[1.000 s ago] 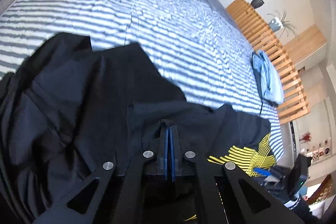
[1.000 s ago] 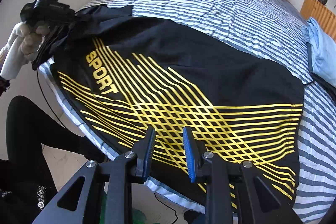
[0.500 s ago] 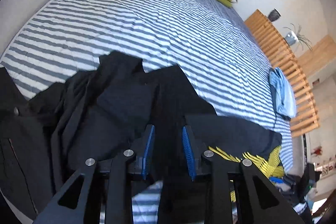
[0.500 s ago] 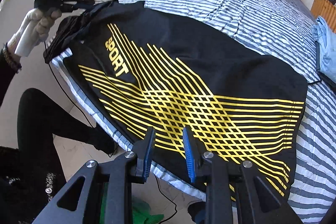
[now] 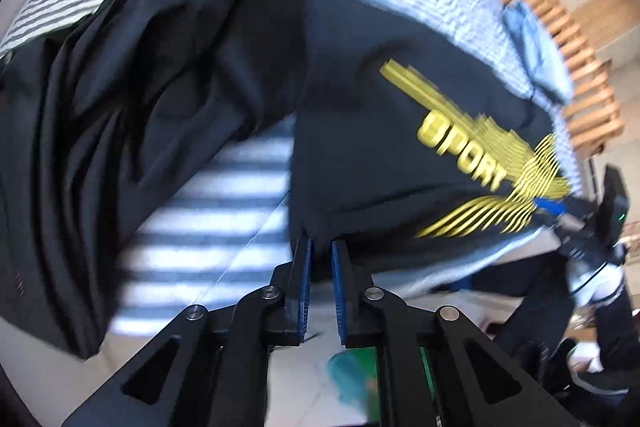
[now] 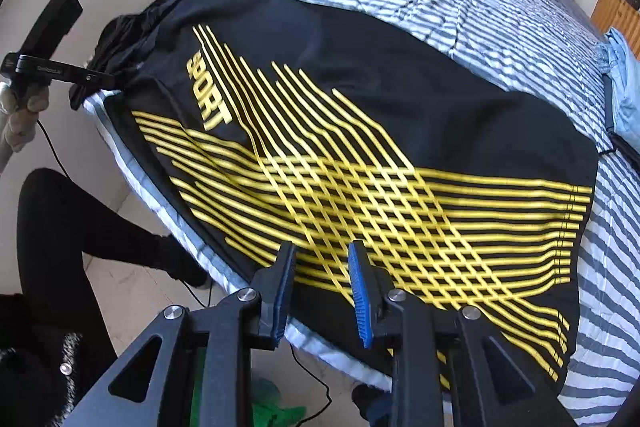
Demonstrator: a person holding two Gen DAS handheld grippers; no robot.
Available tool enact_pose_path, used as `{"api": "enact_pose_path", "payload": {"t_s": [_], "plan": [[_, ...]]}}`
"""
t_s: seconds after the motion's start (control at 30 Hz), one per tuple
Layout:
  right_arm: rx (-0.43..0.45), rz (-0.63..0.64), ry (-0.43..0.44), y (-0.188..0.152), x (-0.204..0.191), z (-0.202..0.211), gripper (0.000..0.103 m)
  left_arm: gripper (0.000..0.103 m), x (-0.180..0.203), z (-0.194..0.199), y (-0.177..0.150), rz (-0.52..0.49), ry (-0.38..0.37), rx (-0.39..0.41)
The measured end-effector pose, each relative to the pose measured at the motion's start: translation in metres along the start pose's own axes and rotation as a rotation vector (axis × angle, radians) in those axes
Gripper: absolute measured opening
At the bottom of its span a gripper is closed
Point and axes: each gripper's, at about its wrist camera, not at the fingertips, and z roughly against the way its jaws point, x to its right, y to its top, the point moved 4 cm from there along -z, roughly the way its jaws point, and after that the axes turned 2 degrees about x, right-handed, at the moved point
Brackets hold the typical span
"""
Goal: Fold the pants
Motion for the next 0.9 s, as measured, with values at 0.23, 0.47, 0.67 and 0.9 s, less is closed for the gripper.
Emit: {"api": "enact_pose_path", "payload": {"t_s": [0.23, 0.47, 0.67, 0.9], "plan": [[0.046, -0.078, 0.002, -0.011, 0.023, 0.032, 0.024, 0.014, 0.013, 0.032, 0.015, -0.002, -0.011, 0.129], [0.077, -0.134, -0.042, -0.016, 0.032, 0.048, 0.027, 0.042, 0.069, 0.009, 0.016, -0.144, 0.016, 0.095], [0.118, -0.348, -0.071, -0.059, 0.088, 0.074, 0.032, 0.043, 0.032, 0.011, -0.002, -0.055, 0.030, 0.113], [0.128, -0.476, -0.072, -0.074, 0.117, 0.084, 0.035, 0.044, 0.014, 0.006, 0.002, 0.002, -0.022, 0.118]]}}
